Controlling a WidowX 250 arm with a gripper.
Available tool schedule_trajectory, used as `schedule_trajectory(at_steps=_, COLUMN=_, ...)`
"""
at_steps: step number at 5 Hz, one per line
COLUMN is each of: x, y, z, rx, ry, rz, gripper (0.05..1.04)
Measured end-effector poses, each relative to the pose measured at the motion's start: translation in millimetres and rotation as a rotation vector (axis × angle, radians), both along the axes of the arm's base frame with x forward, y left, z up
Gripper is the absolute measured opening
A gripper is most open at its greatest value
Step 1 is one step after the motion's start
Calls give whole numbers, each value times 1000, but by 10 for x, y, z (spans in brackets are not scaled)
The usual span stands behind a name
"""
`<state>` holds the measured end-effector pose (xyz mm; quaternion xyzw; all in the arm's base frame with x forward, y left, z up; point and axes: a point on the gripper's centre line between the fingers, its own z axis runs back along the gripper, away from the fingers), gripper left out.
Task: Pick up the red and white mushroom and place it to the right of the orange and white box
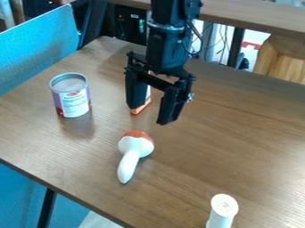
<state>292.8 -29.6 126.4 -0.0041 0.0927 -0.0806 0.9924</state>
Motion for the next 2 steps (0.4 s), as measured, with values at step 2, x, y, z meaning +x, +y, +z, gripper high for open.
schedule_trajectory(at_steps=2, x=-61, y=15, z=-196, rx=13, ry=42, rz=45, gripper=1001)
